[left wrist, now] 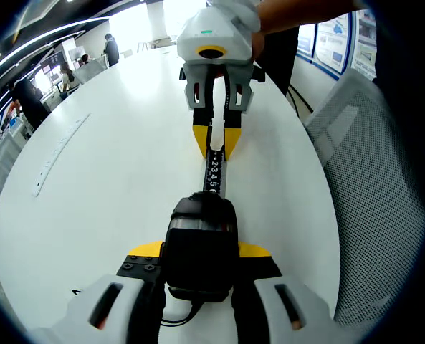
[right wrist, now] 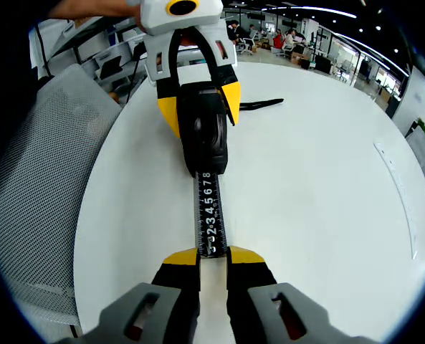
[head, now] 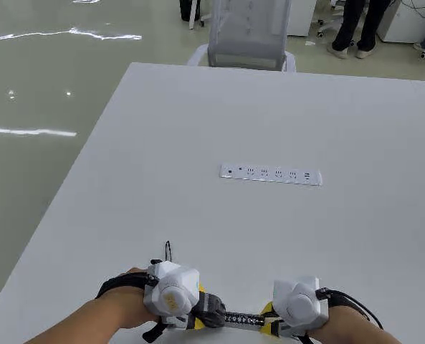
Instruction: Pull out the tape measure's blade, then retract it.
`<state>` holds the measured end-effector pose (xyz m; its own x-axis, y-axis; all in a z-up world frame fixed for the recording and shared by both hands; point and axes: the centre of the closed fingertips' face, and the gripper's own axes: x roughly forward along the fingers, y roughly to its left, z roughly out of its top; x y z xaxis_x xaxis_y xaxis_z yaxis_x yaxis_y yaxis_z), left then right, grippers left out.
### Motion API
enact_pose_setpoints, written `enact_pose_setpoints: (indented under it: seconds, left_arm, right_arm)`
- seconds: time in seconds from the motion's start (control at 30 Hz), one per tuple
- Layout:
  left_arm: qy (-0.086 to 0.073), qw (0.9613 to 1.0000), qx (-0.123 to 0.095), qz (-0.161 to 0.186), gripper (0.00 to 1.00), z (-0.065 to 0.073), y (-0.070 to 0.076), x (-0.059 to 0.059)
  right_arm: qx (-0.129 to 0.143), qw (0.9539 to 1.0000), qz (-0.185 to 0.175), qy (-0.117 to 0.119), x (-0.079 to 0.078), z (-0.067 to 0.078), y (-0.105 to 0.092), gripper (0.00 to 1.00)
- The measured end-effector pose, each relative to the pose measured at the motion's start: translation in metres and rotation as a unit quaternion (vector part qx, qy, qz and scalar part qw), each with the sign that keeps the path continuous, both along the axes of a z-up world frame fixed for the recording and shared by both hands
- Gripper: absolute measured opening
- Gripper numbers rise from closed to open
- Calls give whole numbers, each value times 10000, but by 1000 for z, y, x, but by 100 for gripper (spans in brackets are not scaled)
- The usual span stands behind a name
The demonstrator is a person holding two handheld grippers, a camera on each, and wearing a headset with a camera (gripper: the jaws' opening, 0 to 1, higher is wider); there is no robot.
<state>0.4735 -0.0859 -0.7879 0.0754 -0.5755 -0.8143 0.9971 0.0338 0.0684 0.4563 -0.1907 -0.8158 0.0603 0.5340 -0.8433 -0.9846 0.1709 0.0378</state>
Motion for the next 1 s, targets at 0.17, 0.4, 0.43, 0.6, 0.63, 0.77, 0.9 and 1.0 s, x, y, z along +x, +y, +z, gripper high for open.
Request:
enact_pose_setpoints:
  seconds: [0.17, 0.4, 0.43, 0.6, 0.63, 0.77, 0.9, 1.0]
  left_arm:
    - [-1, 10000, 1, 4, 31, 0, 0, 0]
    - [0, 10000, -2, 11, 31, 0, 0, 0]
    - [2, 10000, -5, 11, 31, 0, 0, 0]
    - [7, 10000, -16, 5, 31, 0, 0, 0]
    - [5, 10000, -21, 8, 31, 0, 0, 0]
    - [-5, 10000, -28, 9, 31, 0, 0, 0]
    - [-1, 10000, -28, 13, 31, 0, 0, 0]
    - [1, 10000, -32, 9, 31, 1, 0, 0]
  right_arm:
    - [-7, 10000, 15, -5, 0, 0, -3, 11]
    - [-22, 10000, -27, 5, -1, 0, -10, 11]
    - [-22, 10000, -37, 8, -1, 0, -10, 11]
    - [-57, 10000, -40, 7, -1, 0, -13, 11]
    - [-61, 10000, -47, 13, -1, 0, -13, 11]
    - [-61, 10000, -37, -6, -1, 1, -14, 11]
    - [-79, 10000, -35, -12, -2, 1, -16, 11]
    - [-88, 9999, -98, 12, -2, 1, -19, 11]
